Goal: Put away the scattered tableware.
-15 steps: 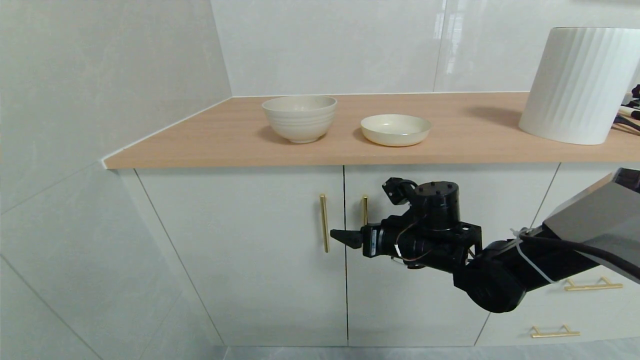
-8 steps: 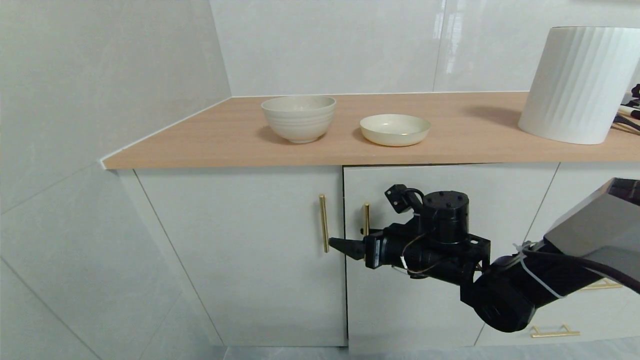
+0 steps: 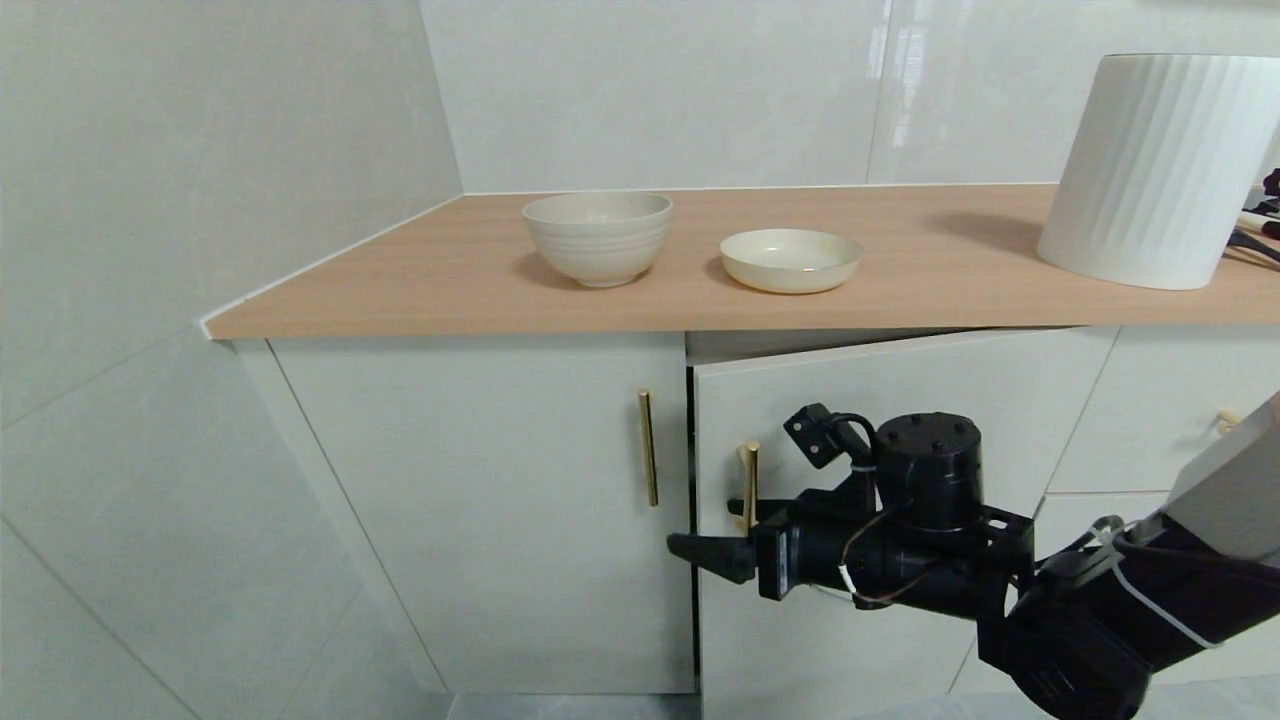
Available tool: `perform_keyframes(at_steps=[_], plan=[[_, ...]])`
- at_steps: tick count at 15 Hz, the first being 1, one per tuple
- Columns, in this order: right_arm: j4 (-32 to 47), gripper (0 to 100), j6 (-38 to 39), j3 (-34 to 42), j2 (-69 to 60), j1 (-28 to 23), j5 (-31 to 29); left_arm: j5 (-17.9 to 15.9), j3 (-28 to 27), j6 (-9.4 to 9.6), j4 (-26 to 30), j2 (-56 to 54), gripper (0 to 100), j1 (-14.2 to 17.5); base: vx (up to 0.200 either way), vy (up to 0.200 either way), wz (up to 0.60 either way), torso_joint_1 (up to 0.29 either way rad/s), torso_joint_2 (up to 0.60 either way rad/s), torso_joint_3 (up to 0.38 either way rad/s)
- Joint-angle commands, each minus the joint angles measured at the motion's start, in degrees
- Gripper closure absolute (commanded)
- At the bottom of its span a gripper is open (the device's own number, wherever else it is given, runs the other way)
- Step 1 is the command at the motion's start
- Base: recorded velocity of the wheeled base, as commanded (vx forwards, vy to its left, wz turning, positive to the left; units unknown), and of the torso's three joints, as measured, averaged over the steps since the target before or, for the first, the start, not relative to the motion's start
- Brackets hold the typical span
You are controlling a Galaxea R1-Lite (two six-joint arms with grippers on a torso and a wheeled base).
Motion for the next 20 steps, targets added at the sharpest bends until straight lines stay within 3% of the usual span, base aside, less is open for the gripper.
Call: perform_keyframes(at_steps=[1, 8, 10, 15, 17, 18, 20], plan=[[0.1, 0, -1.8, 3.7, -3.2, 0.3, 0.7, 0.0, 0.0, 0.33, 0.1, 0.0, 0, 0.0, 0.0, 0.0, 0.0, 0.0, 0.0, 0.0], [-2.8, 0, -2.1, 8.1, -4.4, 0.7, 0.8, -1.1, -1.5, 0.5, -0.1, 0.0, 0, 0.0, 0.0, 0.0, 0.0, 0.0, 0.0, 0.0], [-6.0, 0, -2.2, 10.4, -4.8, 1.2, 0.7, -10.0, -13.0, -0.11, 3.2, 6.9, 0, -0.5, 0.0, 0.0, 0.0, 0.0, 0.0, 0.0], [-6.8, 0, -4.2, 11.4, -4.8, 2.4, 0.7, -22.3, -34.8, -0.11, 4.1, 41.4, 0, -1.1, 0.0, 0.0, 0.0, 0.0, 0.0, 0.0], [-6.8, 0, -4.2, 11.6, -5.0, 2.4, 0.7, -23.0, -38.6, -0.46, 3.2, 51.9, 0, -4.8, 0.0, 0.0, 0.0, 0.0, 0.0, 0.0], [-6.8, 0, -4.2, 11.6, -5.1, 2.4, 0.7, -23.0, -39.0, -0.99, -0.2, 57.6, 0, -9.8, 0.0, 0.0, 0.0, 0.0, 0.0, 0.0], [-6.8, 0, -4.3, 11.6, -5.5, 2.4, 0.7, -23.0, -38.9, -3.8, -6.7, 63.5, 0, -16.0, 0.0, 0.0, 0.0, 0.0, 0.0, 0.0]])
